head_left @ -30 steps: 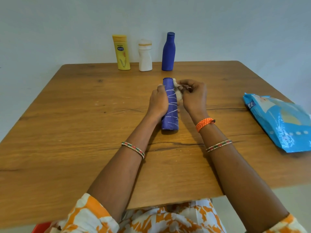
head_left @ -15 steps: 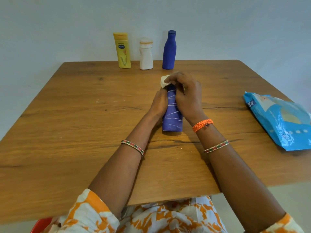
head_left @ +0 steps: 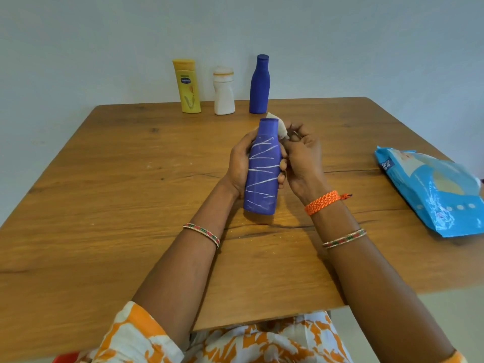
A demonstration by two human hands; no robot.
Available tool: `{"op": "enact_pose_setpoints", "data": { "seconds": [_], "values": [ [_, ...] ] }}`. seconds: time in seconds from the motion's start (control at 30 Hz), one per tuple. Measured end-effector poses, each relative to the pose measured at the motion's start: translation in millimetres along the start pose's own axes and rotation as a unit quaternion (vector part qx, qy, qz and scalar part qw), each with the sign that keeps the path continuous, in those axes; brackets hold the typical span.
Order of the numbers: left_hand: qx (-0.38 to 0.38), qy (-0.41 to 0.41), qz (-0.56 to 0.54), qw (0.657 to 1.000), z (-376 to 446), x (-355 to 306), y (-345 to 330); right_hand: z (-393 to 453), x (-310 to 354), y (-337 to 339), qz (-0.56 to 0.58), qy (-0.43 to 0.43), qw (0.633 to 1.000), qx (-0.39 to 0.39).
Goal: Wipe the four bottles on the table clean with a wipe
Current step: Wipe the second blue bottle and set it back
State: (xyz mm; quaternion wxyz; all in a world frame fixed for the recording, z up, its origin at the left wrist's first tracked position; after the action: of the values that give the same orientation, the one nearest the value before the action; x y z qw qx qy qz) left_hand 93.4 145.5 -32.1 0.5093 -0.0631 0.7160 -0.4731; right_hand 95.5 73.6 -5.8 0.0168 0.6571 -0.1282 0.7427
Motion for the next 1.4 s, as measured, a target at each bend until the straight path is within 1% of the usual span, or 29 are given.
{"op": "enact_pose_setpoints", "data": {
  "seconds": [0.03, 0.07, 0.13, 0.17, 0.23, 0.3, 0.33, 0.4, 0.47, 0.57, 0.63, 0.67, 0.7, 0.73, 0.77, 0.8, 0.87, 0.9, 0.93, 0.97, 1.0, 1.03, 1.07, 1.1, 1.13, 1.2, 1.23, 1.33, 1.4],
  "values": [
    [-0.007, -0.006, 0.010, 1.000, 1.8, -0.3, 1.4, 0.7, -4.9, -1.4, 0.038, -0.030, 0.999, 0.017],
    [-0.020, -0.014, 0.018, 1.000, 3.0, -1.3, 3.4, 2.3, -5.0, -1.5, 0.063, -0.034, 0.997, 0.024],
    [-0.084, -0.061, 0.067, 0.992, 4.9, -11.2, 18.1, 5.1, 4.5, 1.2, 0.071, 0.009, 0.997, 0.012],
    [-0.123, -0.091, 0.102, 0.983, 5.2, -18.6, 26.7, 5.5, 11.0, 2.2, 0.052, 0.042, 0.998, 0.003],
    [-0.165, -0.125, 0.150, 0.967, 6.0, -28.7, 35.5, 4.0, 20.9, -0.9, -0.002, 0.097, 0.995, -0.002],
    [-0.171, -0.139, 0.188, 0.957, 7.9, -32.3, 32.2, 4.0, 23.2, -4.3, -0.064, 0.124, 0.990, -0.017],
    [-0.172, -0.153, 0.232, 0.945, 8.3, -34.9, 28.7, 4.9, 23.6, -4.4, -0.090, 0.131, 0.987, -0.033],
    [-0.165, -0.188, 0.333, 0.909, 7.4, -41.3, 20.2, 7.0, 24.5, -3.2, -0.124, 0.139, 0.981, -0.052],
    [-0.153, -0.206, 0.377, 0.890, 4.9, -45.8, 16.8, 5.9, 28.5, -2.9, -0.158, 0.160, 0.973, -0.048],
    [-0.165, -0.174, 0.427, 0.872, 0.1, -47.6, 22.5, 2.6, 35.4, -2.3, -0.228, 0.206, 0.951, -0.045],
    [-0.182, -0.156, 0.468, 0.851, -2.0, -47.8, 26.4, 4.1, 35.9, -0.3, -0.247, 0.206, 0.946, -0.045],
    [-0.193, -0.162, 0.495, 0.832, -3.2, -50.6, 27.3, 4.9, 36.2, 0.4, -0.248, 0.202, 0.946, -0.044],
    [-0.208, -0.179, 0.528, 0.804, -4.8, -55.3, 28.0, 4.5, 37.2, 0.4, -0.255, 0.204, 0.944, -0.044],
    [-0.221, -0.205, 0.570, 0.764, -7.3, -60.7, 27.0, 1.5, 40.4, -1.8, -0.271, 0.218, 0.937, -0.042],
    [-0.232, -0.232, 0.615, 0.717, -9.4, -64.8, 25.1, -3.5, 44.4, -6.6, -0.299, 0.240, 0.923, -0.040],
    [-0.237, -0.258, 0.658, 0.666, -10.5, -66.4, 21.2, -10.0, 49.1, -14.0, -0.339, 0.268, 0.901, -0.038],
    [-0.230, -0.303, 0.732, 0.565, -9.9, -61.0, 7.5, -21.9, 59.5, -32.5, -0.415, 0.335, 0.845, -0.041],
    [-0.232, -0.317, 0.753, 0.528, -9.2, -57.4, 1.2, -23.3, 64.0, -39.3, -0.435, 0.355, 0.826, -0.048],
    [-0.245, -0.329, 0.756, 0.510, -10.4, -57.6, -3.2, -23.2, 68.4, -44.0, -0.443, 0.365, 0.817, -0.054],
    [-0.261, -0.338, 0.749, 0.508, -12.0, -60.6, -5.1, -22.0, 70.9, -47.5, -0.447, 0.376, 0.810, -0.056],
    [-0.271, -0.343, 0.738, 0.514, -13.6, -64.2, -4.7, -23.4, 72.0, -50.8, -0.455, 0.393, 0.797, -0.052],
    [-0.275, -0.346, 0.722, 0.533, -15.7, -68.0, -2.7, -27.0, 70.4, -53.7, -0.469, 0.414, 0.779, -0.043],
    [-0.272, -0.348, 0.699, 0.563, -17.3, -71.2, 1.0, -31.6, 66.1, -54.1, -0.482, 0.433, 0.761, -0.033],
    [-0.266, -0.346, 0.678, 0.591, -18.8, -73.4, 5.0, -35.0, 61.0, -51.0, -0.484, 0.440, 0.756, -0.027],
    [-0.263, -0.343, 0.673, 0.599, -20.1, -74.1, 6.9, -35.6, 56.9, -45.2, -0.477, 0.429, 0.766, -0.026],
    [-0.269, -0.335, 0.702, 0.568, -20.6, -70.5, 5.7, -29.3, 53.6, -32.5, -0.457, 0.386, 0.801, -0.037],
    [-0.277, -0.334, 0.706, 0.560, -20.0, -68.3, 5.9, -26.9, 53.7, -30.2, -0.460, 0.376, 0.804, -0.040],
    [-0.300, -0.342, 0.697, 0.555, -20.9, -65.2, 2.9, -28.0, 53.0, -32.5, -0.494, 0.390, 0.777, -0.024],
    [-0.317, -0.348, 0.685, 0.556, -24.9, -68.7, 1.5, -22.8, 44.6, -25.6, -0.523, 0.375, 0.765, -0.018]
  ]
}}
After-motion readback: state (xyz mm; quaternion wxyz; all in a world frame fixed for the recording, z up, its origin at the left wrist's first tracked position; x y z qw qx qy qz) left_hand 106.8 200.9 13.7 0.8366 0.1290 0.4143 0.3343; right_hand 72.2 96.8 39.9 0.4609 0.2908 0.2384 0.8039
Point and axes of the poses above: each hand's wrist, its own z-axis towards the middle knuckle, its own y-axis out of the back of the hand, x = y × z, the point moved 9 cm from there along z, towards the middle knuckle, and after that the axes turned 9 degrees about -z, right-handed, at the moved point
